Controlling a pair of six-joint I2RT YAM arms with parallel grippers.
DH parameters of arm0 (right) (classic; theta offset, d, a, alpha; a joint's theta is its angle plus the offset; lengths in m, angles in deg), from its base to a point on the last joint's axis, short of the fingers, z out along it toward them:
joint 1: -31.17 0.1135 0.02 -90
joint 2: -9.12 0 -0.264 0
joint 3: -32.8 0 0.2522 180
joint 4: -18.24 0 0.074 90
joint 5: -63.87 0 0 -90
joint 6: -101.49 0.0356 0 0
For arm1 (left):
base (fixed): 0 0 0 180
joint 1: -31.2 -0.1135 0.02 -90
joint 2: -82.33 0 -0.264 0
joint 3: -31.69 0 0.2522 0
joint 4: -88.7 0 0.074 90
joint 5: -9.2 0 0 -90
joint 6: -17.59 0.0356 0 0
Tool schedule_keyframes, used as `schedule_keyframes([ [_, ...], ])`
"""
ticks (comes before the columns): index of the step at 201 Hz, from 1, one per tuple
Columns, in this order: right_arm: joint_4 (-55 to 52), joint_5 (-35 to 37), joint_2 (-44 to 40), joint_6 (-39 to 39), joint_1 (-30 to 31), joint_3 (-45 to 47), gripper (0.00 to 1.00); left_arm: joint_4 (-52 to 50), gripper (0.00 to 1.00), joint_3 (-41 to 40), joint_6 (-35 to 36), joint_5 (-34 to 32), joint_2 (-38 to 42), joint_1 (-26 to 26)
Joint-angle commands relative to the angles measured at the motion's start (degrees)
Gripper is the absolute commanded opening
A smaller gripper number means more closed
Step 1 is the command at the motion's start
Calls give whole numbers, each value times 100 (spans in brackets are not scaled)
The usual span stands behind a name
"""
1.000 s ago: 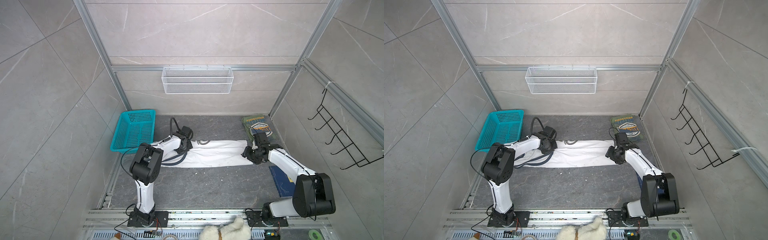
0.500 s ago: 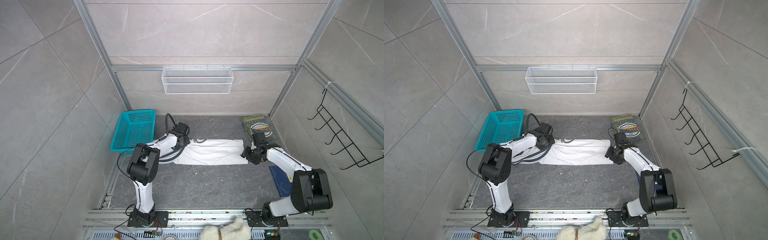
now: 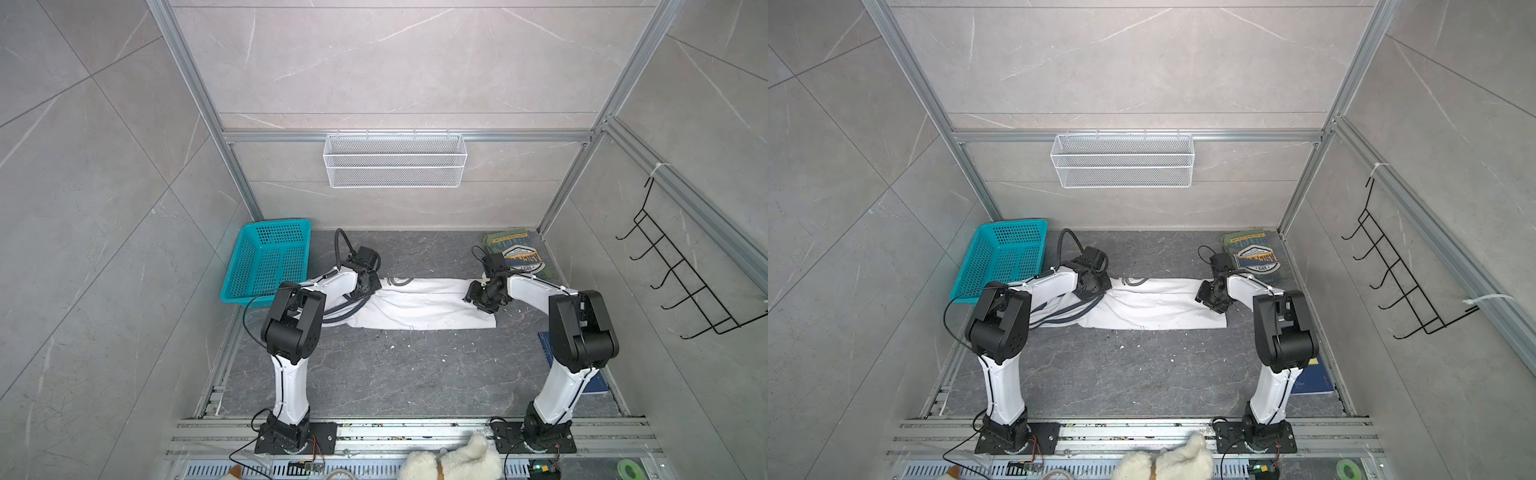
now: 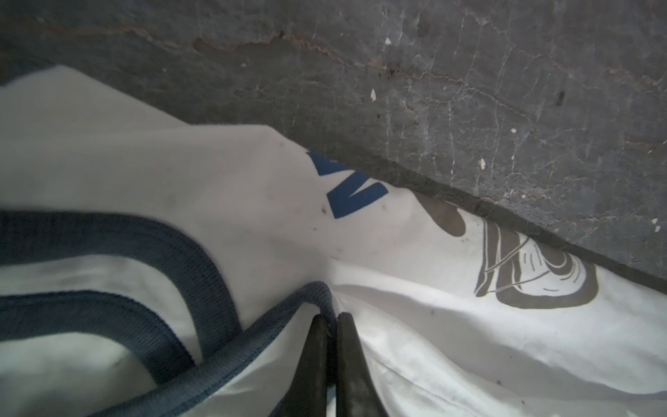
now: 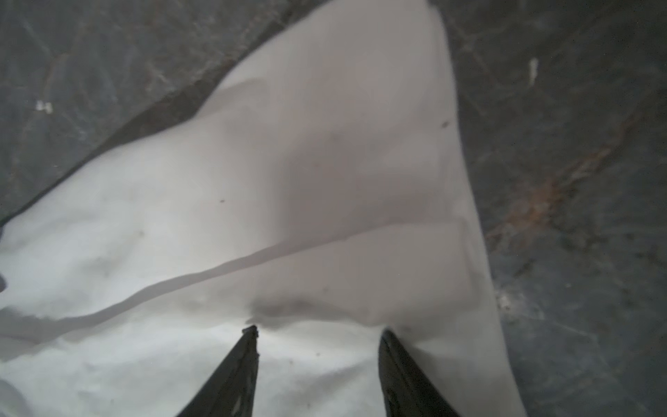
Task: Fold and stack tank tops
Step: Move the tank top to the center of the table.
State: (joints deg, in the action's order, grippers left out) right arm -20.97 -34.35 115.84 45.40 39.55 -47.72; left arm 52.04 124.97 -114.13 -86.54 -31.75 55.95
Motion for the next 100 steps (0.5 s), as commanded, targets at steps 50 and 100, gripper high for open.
schedule_keyframes([
  [50,-77,567,-282,559,-633,874,56,-657,10,696,54,-243,-554,-96],
  [100,-314,716,-741,534,-685,1075,56,-1053,49,1182,445,200,-853,95],
])
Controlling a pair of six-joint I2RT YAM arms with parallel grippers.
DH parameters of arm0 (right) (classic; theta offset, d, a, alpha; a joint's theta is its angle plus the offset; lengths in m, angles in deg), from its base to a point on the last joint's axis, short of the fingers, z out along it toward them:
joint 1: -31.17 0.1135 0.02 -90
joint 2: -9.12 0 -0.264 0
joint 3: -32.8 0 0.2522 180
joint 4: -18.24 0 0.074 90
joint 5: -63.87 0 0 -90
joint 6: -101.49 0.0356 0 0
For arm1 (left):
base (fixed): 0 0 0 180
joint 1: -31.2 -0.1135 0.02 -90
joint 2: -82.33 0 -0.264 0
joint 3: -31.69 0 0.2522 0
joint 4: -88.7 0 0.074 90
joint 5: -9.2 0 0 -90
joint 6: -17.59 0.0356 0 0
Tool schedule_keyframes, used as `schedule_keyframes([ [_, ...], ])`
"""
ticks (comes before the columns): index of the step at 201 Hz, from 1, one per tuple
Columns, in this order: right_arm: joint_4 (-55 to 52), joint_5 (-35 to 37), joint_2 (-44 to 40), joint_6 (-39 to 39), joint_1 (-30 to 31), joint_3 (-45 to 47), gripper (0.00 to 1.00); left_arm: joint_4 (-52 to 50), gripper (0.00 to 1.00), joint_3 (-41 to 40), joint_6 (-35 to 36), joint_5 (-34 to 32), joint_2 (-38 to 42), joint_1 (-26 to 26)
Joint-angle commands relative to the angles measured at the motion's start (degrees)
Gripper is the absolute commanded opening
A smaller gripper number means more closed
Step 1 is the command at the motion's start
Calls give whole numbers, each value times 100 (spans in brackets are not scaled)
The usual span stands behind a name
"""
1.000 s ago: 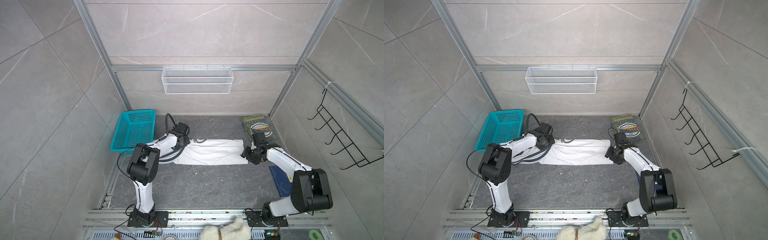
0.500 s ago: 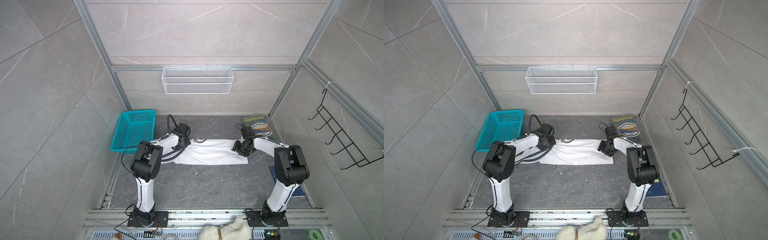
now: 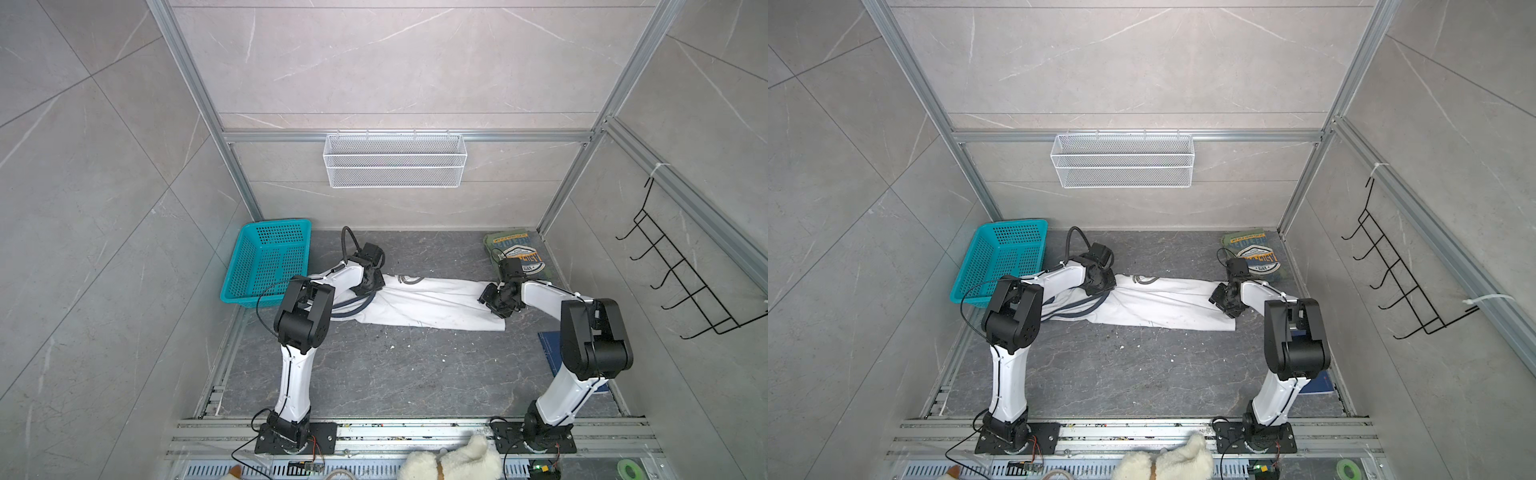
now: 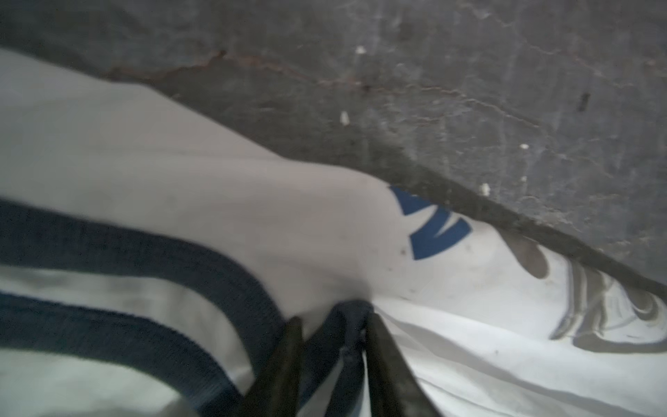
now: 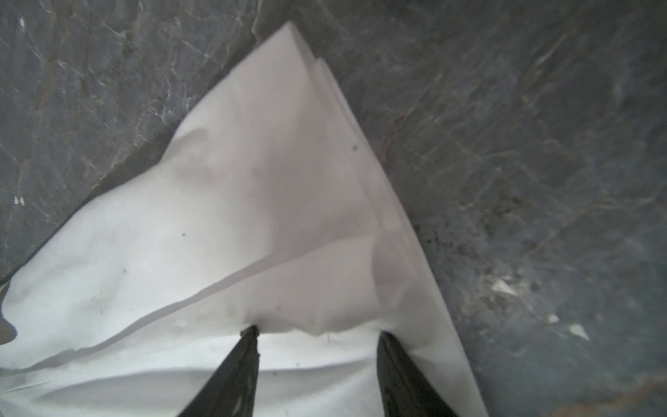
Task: Fold and stack tank tops
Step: Move the tank top to the center of the table, then rotate the tank top at the center of the table.
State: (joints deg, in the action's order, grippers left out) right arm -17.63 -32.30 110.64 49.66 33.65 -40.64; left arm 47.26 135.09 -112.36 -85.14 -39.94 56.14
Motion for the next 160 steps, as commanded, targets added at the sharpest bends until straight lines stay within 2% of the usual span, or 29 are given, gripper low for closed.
schedule_keyframes([
  [1,-651,515,-238,105,-97,381,56,-586,49,173,268,58,-24,82],
  [29,-872,761,-858,62,-209,677,56,-936,63,4,371,-205,727,231],
  [48,-1022,911,-1222,-4,-263,851,56,-1131,70,-516,154,-415,1594,254],
  [72,-1067,925,-1511,-56,-275,1022,56,-1261,71,-1538,-395,-894,2755,91],
  [99,-886,479,-1671,-374,-113,838,56,-672,71,-2763,-853,-703,3646,-274],
  [111,-941,509,-1595,-522,178,527,56,-433,71,-2930,-845,-558,3654,-289],
  [129,-947,229,-1292,-580,404,115,57,-435,69,-2654,-915,-202,3226,-210],
  [160,-1014,81,-528,-751,552,-493,57,-245,68,-2006,-1053,-52,2350,348],
])
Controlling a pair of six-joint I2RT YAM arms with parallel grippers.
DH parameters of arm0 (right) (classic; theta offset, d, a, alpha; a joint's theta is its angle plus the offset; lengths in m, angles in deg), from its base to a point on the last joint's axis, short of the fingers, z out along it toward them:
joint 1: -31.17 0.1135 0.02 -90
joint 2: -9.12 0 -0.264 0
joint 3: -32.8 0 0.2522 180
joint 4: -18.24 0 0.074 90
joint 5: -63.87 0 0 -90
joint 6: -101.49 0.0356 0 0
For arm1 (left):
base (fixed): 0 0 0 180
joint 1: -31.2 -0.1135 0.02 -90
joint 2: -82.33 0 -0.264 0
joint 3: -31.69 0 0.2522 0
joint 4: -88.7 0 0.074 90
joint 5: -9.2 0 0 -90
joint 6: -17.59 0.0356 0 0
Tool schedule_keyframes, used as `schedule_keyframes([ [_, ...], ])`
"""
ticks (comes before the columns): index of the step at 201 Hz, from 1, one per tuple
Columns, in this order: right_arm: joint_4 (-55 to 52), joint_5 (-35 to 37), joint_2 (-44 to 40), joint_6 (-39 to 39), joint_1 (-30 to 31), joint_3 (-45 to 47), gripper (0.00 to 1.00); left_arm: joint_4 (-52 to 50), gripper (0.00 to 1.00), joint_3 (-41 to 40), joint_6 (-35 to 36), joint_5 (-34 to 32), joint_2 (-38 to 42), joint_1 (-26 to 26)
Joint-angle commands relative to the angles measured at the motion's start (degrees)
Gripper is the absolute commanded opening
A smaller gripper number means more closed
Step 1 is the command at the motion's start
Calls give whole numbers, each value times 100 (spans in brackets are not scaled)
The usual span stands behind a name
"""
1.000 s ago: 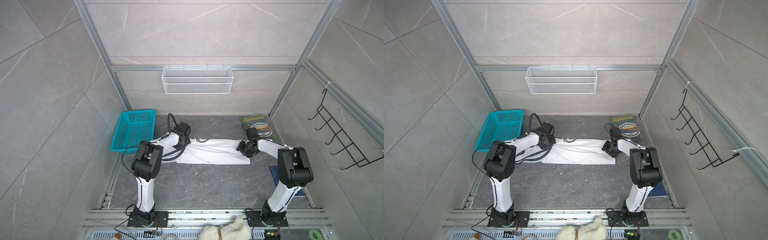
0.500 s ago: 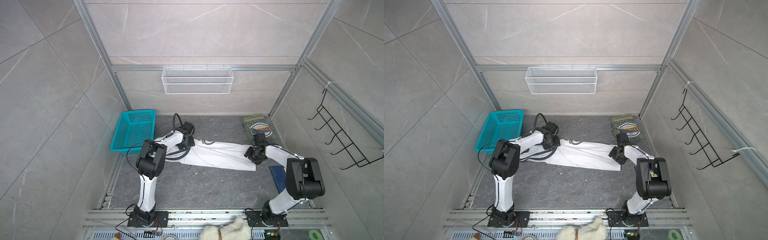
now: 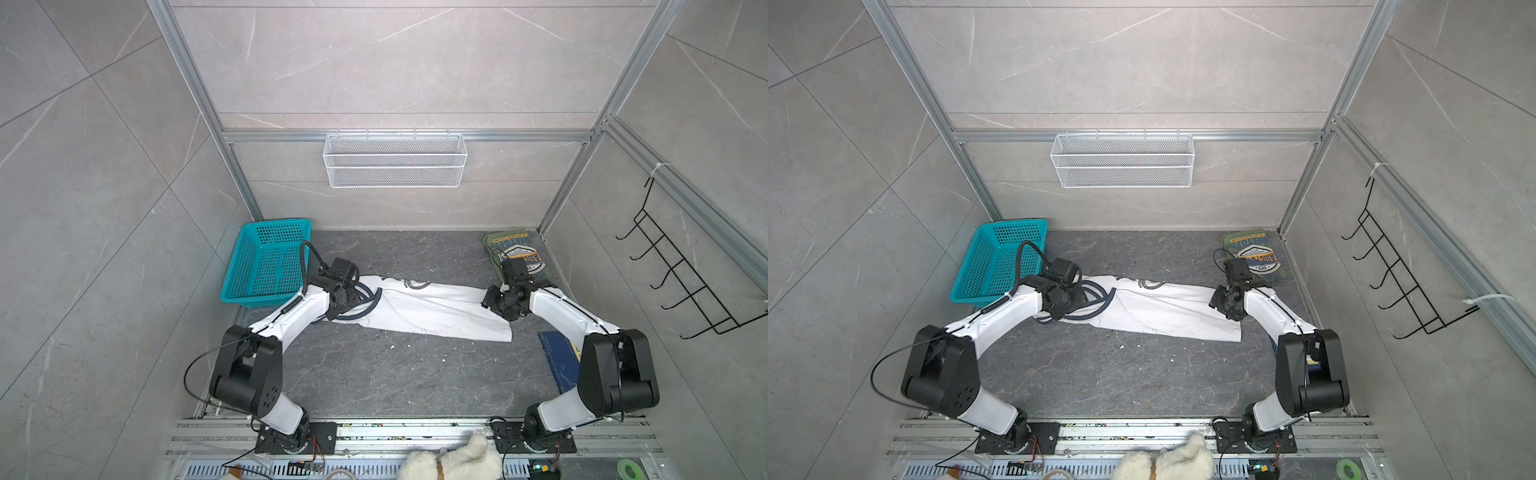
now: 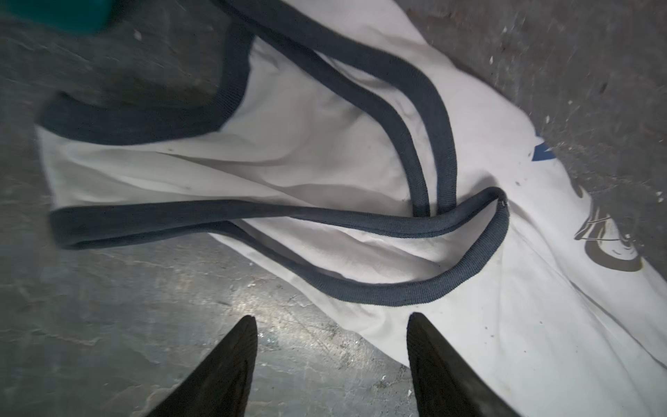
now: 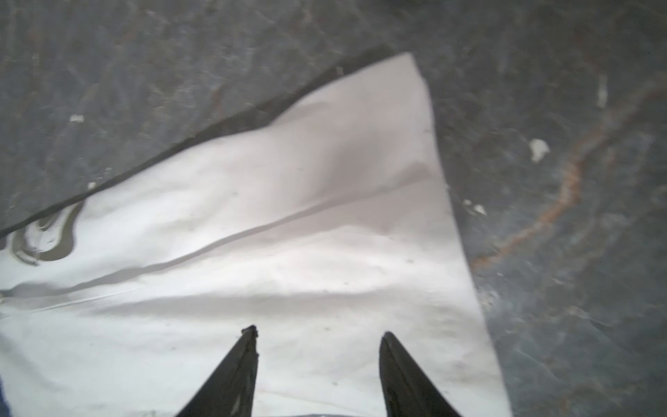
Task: Fold and stack tank tops
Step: Rotate the tank top at the center of the table.
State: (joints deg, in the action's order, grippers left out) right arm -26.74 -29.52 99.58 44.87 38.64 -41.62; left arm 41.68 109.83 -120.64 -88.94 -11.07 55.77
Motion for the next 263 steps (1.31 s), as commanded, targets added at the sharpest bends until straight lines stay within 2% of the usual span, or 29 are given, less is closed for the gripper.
schedule_keyframes([
  [1,-103,-201,609,-281,54,-412,57,312,67,552,-228,343,-569,396],
  [33,-229,-138,1295,-284,54,-754,57,204,65,1160,-300,392,-1518,496],
  [74,-297,81,1456,177,-57,-519,57,-157,64,1897,-30,128,-2405,496],
  [119,-35,59,556,612,-576,789,56,-497,64,2994,844,-3,-3334,489],
  [159,-86,-234,-453,739,-562,1697,56,-654,65,4308,1714,315,-4133,490],
  [192,-217,-433,-1134,904,-264,2344,56,-1063,67,5643,2289,554,-4822,543],
  [223,-654,-468,-1944,1052,264,2500,55,-1609,69,6543,2485,605,-4889,560],
  [245,-1101,-178,-2336,820,407,2152,55,-1736,71,6407,2341,486,-4400,572],
  [263,-1113,173,-2246,447,411,1684,56,-1766,72,6106,1941,318,-3967,572],
])
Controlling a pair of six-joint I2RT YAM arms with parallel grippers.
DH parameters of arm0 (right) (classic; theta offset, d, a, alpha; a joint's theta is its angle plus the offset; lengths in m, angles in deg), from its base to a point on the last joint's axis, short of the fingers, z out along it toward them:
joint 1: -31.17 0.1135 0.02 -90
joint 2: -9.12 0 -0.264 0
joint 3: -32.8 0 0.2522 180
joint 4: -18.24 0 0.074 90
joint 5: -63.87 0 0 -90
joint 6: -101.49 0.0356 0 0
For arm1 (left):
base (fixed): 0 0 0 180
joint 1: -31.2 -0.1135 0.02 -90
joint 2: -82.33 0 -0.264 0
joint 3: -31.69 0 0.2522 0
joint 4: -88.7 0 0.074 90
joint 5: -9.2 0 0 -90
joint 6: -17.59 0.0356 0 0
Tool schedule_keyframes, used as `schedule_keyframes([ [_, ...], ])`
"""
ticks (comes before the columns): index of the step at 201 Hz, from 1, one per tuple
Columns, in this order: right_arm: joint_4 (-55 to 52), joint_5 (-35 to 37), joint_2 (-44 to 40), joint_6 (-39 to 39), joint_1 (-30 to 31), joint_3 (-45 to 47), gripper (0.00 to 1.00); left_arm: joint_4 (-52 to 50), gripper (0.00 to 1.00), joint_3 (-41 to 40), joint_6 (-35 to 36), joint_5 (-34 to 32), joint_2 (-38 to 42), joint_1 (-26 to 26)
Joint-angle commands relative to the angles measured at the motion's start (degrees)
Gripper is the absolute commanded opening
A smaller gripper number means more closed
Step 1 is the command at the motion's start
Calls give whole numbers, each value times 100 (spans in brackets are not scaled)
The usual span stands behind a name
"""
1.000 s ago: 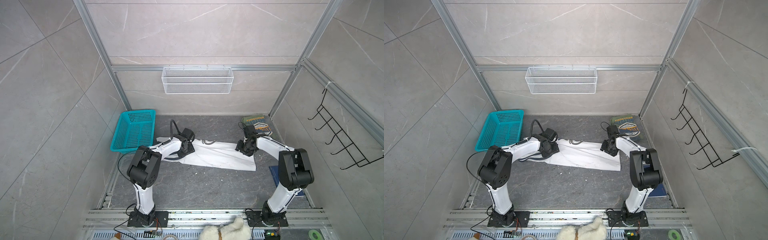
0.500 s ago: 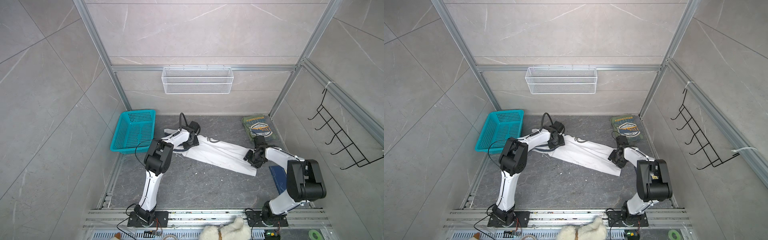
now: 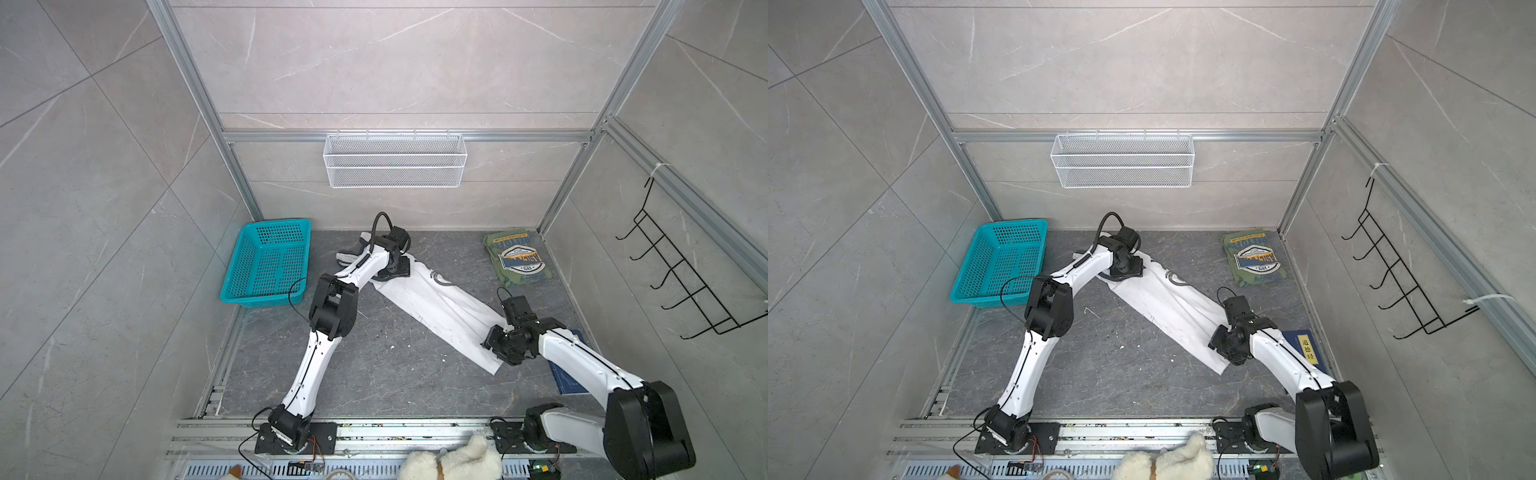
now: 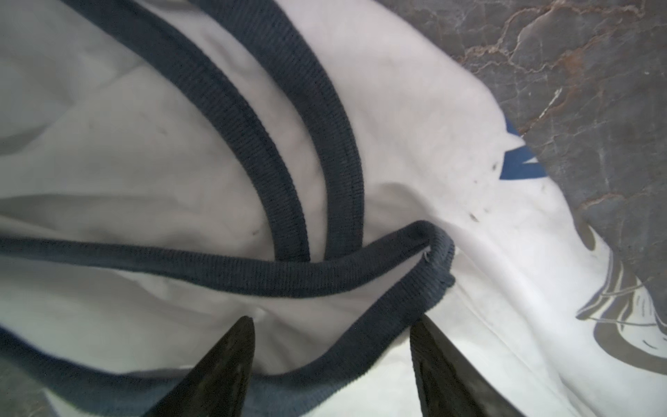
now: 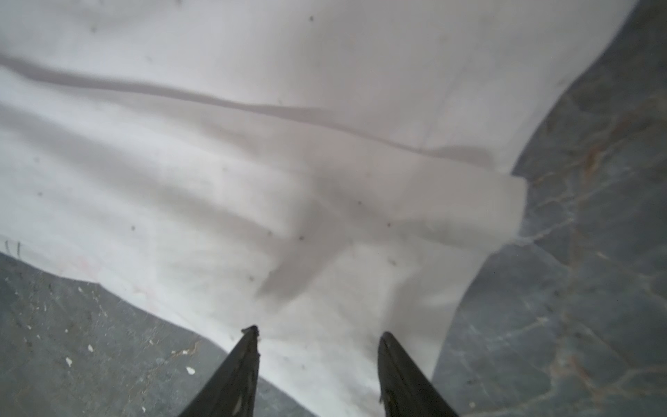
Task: Fold and stack tank tops
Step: Rotate the tank top at the center of the table.
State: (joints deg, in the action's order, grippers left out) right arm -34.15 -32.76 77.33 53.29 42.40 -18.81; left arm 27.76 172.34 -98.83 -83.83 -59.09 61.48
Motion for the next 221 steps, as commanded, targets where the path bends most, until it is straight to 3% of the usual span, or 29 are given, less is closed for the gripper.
schedule_keyframes([
  [1,-373,518,-6,-415,37,-626,56,-372,72,-164,-267,-191,893,3],
  [35,-77,641,1225,-900,37,-1592,56,73,72,-743,-853,2,1211,125],
  [89,250,558,2724,-882,35,-2046,56,331,71,-566,-1222,487,356,356],
  [133,294,570,2633,-856,95,-1458,56,275,71,-706,-1141,483,125,382],
  [166,415,191,2192,-537,469,-737,56,518,71,-1511,-771,269,477,231],
  [193,452,148,1660,33,1246,-251,56,871,71,-2333,-383,239,1040,-85],
  [221,426,274,1285,842,2456,-153,56,848,71,-2624,369,267,1359,-119],
])
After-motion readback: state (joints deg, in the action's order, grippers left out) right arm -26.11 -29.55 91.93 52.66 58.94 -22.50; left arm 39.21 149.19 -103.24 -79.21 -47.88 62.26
